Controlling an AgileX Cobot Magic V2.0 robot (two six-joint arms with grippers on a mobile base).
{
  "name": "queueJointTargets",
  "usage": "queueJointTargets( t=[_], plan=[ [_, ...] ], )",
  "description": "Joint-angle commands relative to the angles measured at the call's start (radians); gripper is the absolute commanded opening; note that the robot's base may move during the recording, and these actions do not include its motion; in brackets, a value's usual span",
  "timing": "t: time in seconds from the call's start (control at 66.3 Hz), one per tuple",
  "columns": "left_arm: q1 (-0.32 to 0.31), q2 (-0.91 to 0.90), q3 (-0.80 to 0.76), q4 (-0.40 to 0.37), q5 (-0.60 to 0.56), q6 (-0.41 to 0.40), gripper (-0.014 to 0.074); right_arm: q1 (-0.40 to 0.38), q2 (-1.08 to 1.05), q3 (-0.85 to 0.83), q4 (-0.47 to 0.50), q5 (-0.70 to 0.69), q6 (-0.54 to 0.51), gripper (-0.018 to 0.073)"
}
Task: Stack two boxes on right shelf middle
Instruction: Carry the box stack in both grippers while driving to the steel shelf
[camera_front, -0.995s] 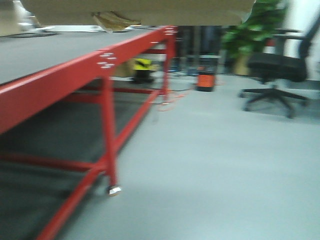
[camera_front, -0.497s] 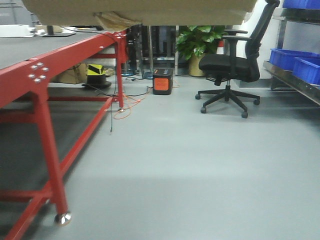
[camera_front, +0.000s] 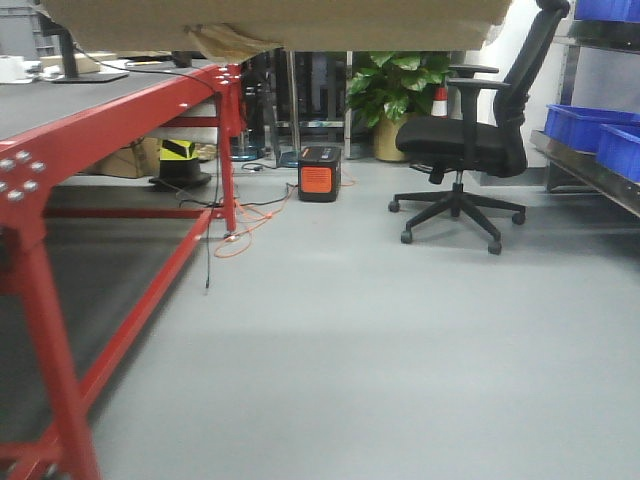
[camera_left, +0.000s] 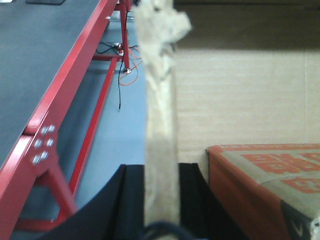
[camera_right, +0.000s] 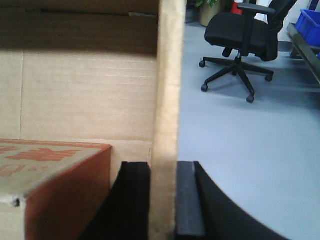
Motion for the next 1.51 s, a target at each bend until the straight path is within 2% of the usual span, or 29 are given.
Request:
queueJointTargets(
  t=[0.0, 1.492],
  plan=[
    [0.006, -0.011, -0.014, 0.027, -0.036, -0.002, -0.0111, -0.006, -0.015, -0.012, -0.033, -0.050, 0.001, -0.0169],
    [0.006, -0.012, -0.014, 0.050, -0.036, -0.002, -0.0111, -0.006, -0.015, -0.012, -0.033, -0.050, 0.001, -0.0169]
  ],
)
